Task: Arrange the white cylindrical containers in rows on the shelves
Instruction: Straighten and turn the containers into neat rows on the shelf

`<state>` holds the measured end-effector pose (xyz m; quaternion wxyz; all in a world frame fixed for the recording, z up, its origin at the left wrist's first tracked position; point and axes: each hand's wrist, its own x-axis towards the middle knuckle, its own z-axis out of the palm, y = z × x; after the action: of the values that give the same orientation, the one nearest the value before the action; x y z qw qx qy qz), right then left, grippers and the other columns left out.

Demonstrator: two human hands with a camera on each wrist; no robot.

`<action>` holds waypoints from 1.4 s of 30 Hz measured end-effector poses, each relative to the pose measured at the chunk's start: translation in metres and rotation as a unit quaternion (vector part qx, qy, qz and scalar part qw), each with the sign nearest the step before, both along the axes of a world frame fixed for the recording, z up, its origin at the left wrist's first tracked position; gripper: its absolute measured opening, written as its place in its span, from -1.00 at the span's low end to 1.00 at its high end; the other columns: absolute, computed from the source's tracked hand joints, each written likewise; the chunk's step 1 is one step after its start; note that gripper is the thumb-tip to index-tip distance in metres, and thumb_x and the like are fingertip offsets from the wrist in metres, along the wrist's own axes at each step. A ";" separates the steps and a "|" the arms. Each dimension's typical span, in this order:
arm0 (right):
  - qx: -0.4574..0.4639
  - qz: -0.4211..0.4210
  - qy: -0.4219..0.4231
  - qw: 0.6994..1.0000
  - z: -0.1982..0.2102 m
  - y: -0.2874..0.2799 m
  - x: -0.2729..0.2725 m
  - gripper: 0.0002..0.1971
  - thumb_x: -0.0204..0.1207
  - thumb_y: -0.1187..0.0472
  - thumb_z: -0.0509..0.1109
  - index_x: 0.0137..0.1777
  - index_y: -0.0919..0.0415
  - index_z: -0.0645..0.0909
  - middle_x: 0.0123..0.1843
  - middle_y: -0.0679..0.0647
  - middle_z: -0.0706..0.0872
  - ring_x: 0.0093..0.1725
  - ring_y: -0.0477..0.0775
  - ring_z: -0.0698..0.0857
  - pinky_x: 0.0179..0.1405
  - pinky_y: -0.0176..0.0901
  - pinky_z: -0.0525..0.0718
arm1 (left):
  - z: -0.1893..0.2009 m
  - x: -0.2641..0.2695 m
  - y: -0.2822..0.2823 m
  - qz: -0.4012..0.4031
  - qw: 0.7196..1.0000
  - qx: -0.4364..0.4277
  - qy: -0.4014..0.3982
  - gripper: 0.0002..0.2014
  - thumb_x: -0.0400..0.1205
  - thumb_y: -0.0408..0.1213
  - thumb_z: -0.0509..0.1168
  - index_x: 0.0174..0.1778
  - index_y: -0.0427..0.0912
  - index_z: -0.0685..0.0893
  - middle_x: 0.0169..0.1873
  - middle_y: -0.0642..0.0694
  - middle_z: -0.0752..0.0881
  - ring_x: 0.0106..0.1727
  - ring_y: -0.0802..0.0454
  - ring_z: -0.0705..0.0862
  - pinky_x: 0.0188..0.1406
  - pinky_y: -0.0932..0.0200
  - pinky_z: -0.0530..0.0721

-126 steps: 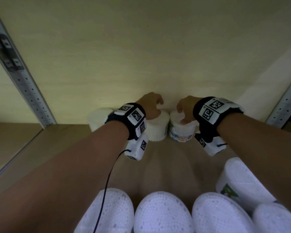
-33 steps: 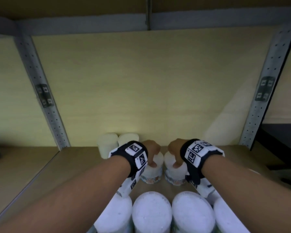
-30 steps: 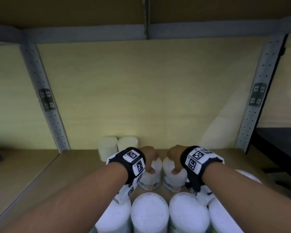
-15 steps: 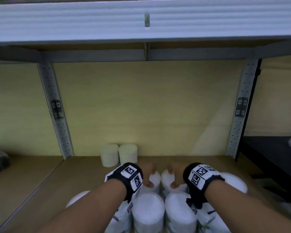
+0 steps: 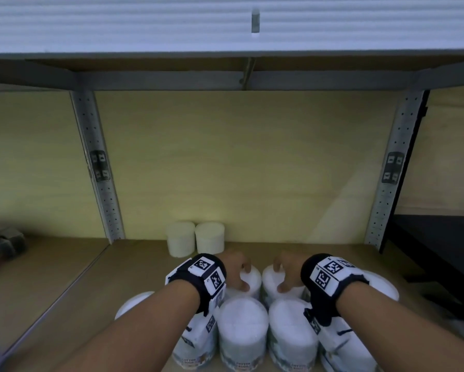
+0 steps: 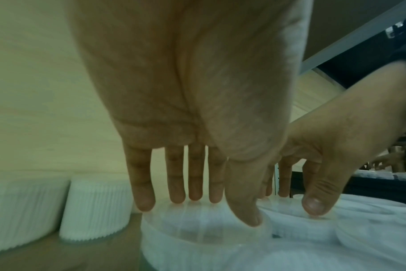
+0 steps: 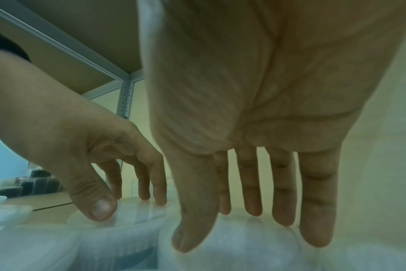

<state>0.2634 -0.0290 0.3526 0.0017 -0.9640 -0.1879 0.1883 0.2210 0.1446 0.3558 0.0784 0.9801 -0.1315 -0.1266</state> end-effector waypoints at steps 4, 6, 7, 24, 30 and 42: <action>0.021 -0.002 -0.012 1.000 0.005 0.003 0.003 -0.44 0.53 0.00 0.41 0.47 0.25 0.47 0.43 0.14 0.57 0.37 0.17 0.60 0.34 -0.07 0.58 | 0.003 0.005 0.008 0.019 1.000 -0.022 -0.001 -0.53 0.61 -0.20 0.35 0.44 -0.22 0.52 0.43 -0.18 0.54 0.40 -0.11 0.55 0.39 0.07 0.55; 0.037 -0.006 -0.021 0.999 0.006 0.006 0.008 -0.46 0.51 -0.07 0.38 0.39 0.25 0.55 0.34 0.15 0.66 0.29 0.15 0.66 0.31 -0.03 0.64 | 0.007 0.008 0.015 0.029 0.999 -0.026 -0.005 -0.51 0.63 -0.24 0.31 0.49 -0.26 0.47 0.46 -0.19 0.52 0.43 -0.11 0.53 0.37 0.12 0.53; 0.044 -0.008 -0.019 0.999 0.006 0.009 0.011 -0.49 0.50 -0.07 0.37 0.33 0.27 0.60 0.27 0.15 0.69 0.23 0.14 0.68 0.27 -0.04 0.67 | 0.009 0.010 0.019 0.033 0.999 -0.026 -0.009 -0.49 0.64 -0.24 0.30 0.53 -0.26 0.43 0.48 -0.20 0.49 0.45 -0.11 0.52 0.38 0.13 0.51; 0.114 0.032 -0.072 0.990 0.024 0.093 0.072 -0.64 0.58 0.16 0.35 0.37 0.18 0.56 0.39 0.12 0.55 0.31 0.13 0.60 0.17 -0.19 0.56 | 0.013 0.057 0.148 0.165 0.986 -0.011 -0.030 -0.50 0.68 -0.09 0.25 0.53 -0.15 0.40 0.52 -0.16 0.40 0.47 -0.12 0.46 0.46 0.08 0.46; 0.096 0.059 -0.079 0.990 0.026 0.133 0.104 -0.60 0.59 0.03 0.36 0.36 0.20 0.55 0.40 0.13 0.55 0.32 0.17 0.59 0.17 -0.15 0.54 | 0.014 0.086 0.175 0.178 0.983 -0.018 -0.042 -0.53 0.68 -0.11 0.26 0.50 -0.18 0.43 0.47 -0.18 0.44 0.45 -0.12 0.47 0.41 0.15 0.43; 0.032 0.092 -0.059 0.993 0.007 0.199 0.138 -0.45 0.54 -0.04 0.41 0.42 0.29 0.53 0.42 0.18 0.58 0.36 0.19 0.59 0.27 -0.08 0.56 | -0.009 0.125 0.191 0.177 0.982 -0.006 -0.061 -0.52 0.69 -0.09 0.24 0.51 -0.18 0.44 0.51 -0.16 0.41 0.49 -0.10 0.45 0.38 0.17 0.41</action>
<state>0.4016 0.1704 0.3597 0.0040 -0.9514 -0.2817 0.1244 0.3463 0.3355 0.3468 0.0978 0.9932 0.0387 -0.0501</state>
